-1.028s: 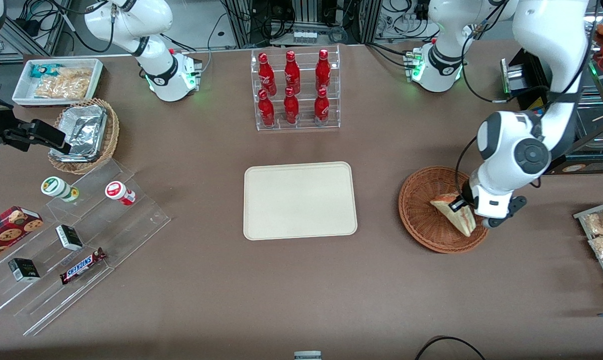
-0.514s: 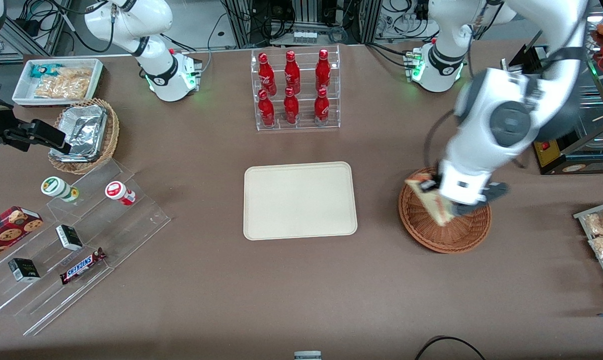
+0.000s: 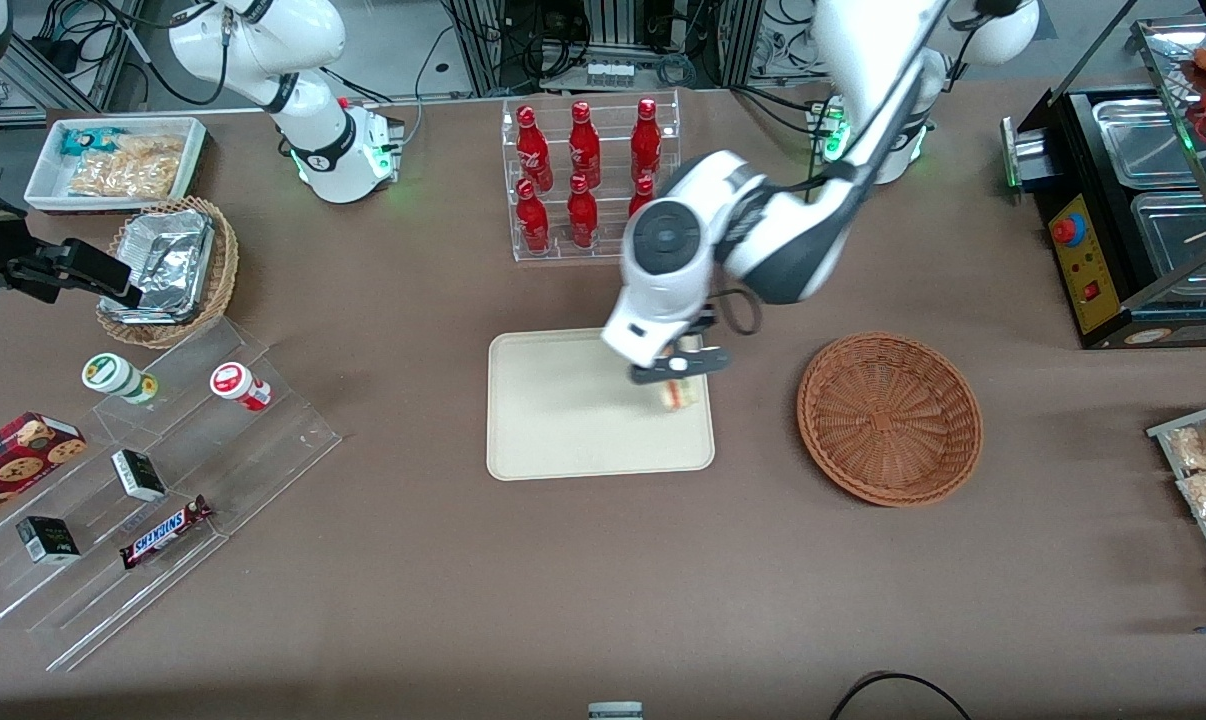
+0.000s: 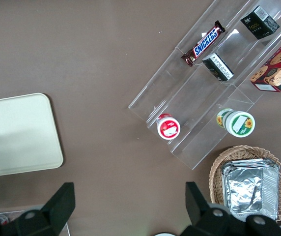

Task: Place sandwich from basket to tray
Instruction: 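Carry the sandwich with the left gripper over the cream tray and lower it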

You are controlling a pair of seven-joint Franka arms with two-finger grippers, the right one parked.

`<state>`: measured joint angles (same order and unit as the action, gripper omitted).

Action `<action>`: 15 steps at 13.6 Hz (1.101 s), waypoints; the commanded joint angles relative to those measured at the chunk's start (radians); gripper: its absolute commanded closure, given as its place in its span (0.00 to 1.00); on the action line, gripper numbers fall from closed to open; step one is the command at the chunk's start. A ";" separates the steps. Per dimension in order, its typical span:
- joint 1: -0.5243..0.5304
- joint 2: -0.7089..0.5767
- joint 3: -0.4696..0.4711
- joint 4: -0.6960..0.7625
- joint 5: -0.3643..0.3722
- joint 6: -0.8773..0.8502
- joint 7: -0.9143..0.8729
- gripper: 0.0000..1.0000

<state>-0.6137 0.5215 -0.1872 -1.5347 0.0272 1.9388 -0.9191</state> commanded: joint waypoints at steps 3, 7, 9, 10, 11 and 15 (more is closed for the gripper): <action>-0.075 0.147 0.014 0.065 0.010 0.192 0.032 0.88; -0.096 0.205 0.014 0.064 0.121 0.270 0.032 0.88; -0.093 0.218 0.015 0.064 0.128 0.308 0.037 0.88; -0.095 0.225 0.015 0.064 0.128 0.312 0.035 0.88; -0.096 0.232 0.015 0.065 0.128 0.313 0.035 0.87; -0.096 0.238 0.018 0.067 0.131 0.350 0.028 0.01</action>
<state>-0.6950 0.7490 -0.1821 -1.5013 0.1424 2.2849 -0.8881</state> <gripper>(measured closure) 0.595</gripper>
